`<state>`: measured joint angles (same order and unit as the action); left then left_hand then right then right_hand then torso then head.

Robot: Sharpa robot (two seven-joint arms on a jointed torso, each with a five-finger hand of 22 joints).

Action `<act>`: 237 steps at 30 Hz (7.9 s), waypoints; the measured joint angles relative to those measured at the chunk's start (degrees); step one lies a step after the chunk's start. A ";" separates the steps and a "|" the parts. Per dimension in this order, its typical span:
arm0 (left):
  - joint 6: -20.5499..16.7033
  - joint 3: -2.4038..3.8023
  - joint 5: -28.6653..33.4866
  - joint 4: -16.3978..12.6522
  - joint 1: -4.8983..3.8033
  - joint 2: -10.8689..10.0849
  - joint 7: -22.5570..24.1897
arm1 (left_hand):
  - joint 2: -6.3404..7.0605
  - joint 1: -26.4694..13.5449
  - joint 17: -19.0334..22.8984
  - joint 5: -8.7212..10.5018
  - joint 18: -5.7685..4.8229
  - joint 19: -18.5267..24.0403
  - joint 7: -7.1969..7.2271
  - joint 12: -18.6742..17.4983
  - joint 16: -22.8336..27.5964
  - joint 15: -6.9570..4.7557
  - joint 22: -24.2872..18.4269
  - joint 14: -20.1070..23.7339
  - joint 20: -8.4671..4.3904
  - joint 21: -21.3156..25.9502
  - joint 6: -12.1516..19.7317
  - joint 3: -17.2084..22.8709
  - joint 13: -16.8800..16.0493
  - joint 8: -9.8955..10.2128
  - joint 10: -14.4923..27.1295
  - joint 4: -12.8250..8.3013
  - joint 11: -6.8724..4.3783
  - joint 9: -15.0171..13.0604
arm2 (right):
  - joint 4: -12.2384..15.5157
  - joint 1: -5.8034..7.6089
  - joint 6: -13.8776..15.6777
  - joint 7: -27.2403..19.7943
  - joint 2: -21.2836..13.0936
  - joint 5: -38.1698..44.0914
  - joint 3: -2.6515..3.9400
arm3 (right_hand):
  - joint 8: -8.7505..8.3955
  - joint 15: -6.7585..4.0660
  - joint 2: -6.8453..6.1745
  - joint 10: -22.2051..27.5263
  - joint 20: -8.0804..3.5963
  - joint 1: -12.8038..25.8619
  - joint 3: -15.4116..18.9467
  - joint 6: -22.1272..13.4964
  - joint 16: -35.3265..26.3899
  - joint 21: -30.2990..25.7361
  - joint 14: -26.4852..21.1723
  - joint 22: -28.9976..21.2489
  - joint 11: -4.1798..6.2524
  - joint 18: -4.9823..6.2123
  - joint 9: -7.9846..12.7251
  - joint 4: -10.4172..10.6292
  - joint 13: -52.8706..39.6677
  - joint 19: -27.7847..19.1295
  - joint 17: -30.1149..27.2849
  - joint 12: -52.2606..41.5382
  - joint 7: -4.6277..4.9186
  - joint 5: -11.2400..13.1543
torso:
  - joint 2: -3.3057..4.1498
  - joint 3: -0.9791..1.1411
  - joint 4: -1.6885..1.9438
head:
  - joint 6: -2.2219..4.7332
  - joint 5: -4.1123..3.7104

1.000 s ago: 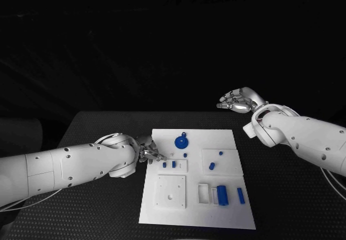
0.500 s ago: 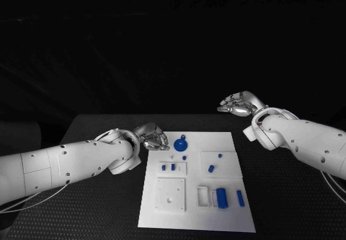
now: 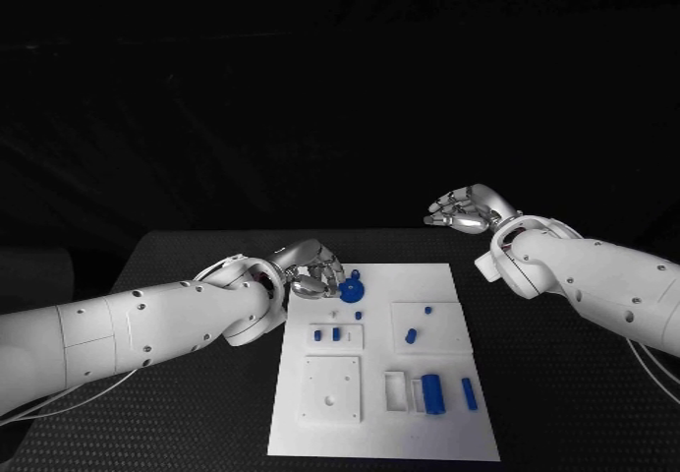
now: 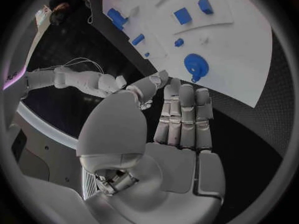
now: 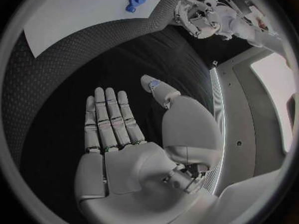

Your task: Assemble the parts on the task board

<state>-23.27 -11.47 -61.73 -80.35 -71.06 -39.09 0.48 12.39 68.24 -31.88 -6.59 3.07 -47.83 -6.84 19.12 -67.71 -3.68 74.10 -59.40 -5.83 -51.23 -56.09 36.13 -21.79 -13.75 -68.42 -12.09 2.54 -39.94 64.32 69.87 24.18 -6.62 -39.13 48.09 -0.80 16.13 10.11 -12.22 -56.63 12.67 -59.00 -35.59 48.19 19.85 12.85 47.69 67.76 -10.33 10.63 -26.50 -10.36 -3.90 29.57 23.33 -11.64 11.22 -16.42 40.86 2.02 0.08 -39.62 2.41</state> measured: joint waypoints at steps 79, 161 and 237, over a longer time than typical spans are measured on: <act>8.07 -0.21 -32.29 15.51 4.50 14.04 0.79 | -1.77 3.31 -3.31 -1.00 0.40 -2.77 -0.20 -13.62 -4.18 1.65 0.85 -2.24 -0.91 -2.02 1.24 -1.32 6.76 2.66 1.35 -1.10 1.92 4.95 | 1.25 -0.03 -0.56 -0.21 0.43 0.30 0.00 | 0.03 -0.01 0.00 -0.20 0.00 0.00 0.00 0.08 0.00 -0.43 0.01 0.25 0.20 0.01 0.27 0.01 -0.01 0.00 -0.21 0.40 -0.08 0.00 | 0.16 -0.07 -0.04 | -0.62 -0.93; 6.67 0.98 -33.09 12.25 5.29 12.16 -0.87 | -5.49 3.49 -3.46 -0.76 0.78 -6.75 0.83 -10.75 -6.64 -0.82 0.83 -8.39 -1.84 -4.23 -4.69 -0.86 6.47 0.28 -6.24 -1.32 -1.32 5.85 | 1.49 -0.03 -0.72 -0.57 0.38 0.25 0.01 | 0.28 -0.01 0.23 -0.61 0.20 0.23 0.16 0.08 0.00 -0.88 0.01 0.50 0.20 0.00 0.47 0.17 -0.01 0.22 -0.43 0.85 -0.08 0.00 | 0.14 -0.05 -0.06 | -0.65 -0.93; 8.04 3.93 -29.35 7.22 5.31 3.22 -2.19 | -5.40 3.58 -3.27 -1.10 0.86 -7.48 0.93 -10.72 -6.62 -0.79 0.82 -8.77 -1.94 -4.22 -4.59 -0.47 6.44 0.27 -7.74 -1.08 -0.80 6.10 | 1.44 -0.10 -0.79 -0.69 -0.07 0.25 0.01 | 0.28 -0.01 0.23 -0.82 0.20 0.23 0.16 0.08 0.00 -1.33 0.01 0.69 -0.01 0.00 0.66 0.17 -0.01 0.21 -0.57 1.28 -0.08 0.00 | 0.17 -0.05 -0.08 | -1.12 -0.68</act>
<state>-15.23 -7.54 -91.08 -73.12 -65.75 -35.87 -1.71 6.99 71.81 -35.16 -7.70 3.93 -55.31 -5.91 8.40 -74.33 -4.48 74.92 -68.18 -7.77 -55.45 -60.68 35.65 -15.36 -13.49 -76.15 -13.16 1.74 -33.84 65.76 69.77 23.38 -7.30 -39.20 48.33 -0.79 16.41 10.11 -11.99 -57.45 12.87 -58.77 -35.43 48.28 19.85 11.52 47.70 68.45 -10.34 10.62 -25.84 -10.20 -3.91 29.78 22.76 -10.36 11.14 -16.42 41.03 1.97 0.01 -40.73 1.74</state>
